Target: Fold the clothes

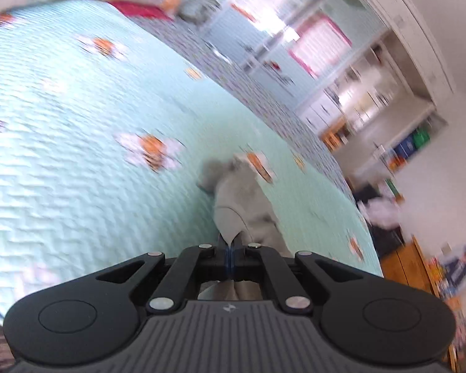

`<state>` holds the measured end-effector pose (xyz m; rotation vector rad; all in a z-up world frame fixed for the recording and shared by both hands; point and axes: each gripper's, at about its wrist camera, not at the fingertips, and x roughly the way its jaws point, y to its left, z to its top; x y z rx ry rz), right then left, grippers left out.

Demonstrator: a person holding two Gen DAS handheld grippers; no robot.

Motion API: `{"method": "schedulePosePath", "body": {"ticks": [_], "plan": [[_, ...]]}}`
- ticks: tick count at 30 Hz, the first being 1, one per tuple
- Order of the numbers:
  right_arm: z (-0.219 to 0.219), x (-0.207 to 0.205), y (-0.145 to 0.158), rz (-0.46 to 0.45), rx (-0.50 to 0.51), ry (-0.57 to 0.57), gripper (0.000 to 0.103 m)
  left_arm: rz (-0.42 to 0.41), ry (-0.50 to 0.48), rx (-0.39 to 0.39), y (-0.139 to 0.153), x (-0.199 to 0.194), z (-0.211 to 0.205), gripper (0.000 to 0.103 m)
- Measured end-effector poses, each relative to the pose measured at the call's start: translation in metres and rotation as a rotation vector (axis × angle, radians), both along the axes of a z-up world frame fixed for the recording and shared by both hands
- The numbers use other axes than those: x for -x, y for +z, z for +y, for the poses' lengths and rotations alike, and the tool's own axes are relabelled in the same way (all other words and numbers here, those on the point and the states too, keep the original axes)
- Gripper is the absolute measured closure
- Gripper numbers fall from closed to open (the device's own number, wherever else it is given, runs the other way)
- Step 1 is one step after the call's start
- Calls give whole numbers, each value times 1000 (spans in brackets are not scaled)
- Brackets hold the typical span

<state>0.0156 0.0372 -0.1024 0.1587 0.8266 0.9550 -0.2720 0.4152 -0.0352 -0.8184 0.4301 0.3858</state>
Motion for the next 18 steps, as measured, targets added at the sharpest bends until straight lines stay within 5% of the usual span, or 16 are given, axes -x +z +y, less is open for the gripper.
{"method": "schedulePosePath", "body": {"ticks": [3,6,10,15,18], "plan": [[21,-2,-16,45,65,42,68,9,191,-30,7,30,21,103],[38,7,-19,57,59,103,68,43,278,-51,7,44,34,103],[61,-3,-10,54,27,106,59,71,286,-32,-3,42,41,103],[117,-45,1,47,10,99,34,83,288,-18,-14,48,50,103],[157,-76,-5,73,35,109,34,96,291,-7,-19,50,54,103]]}}
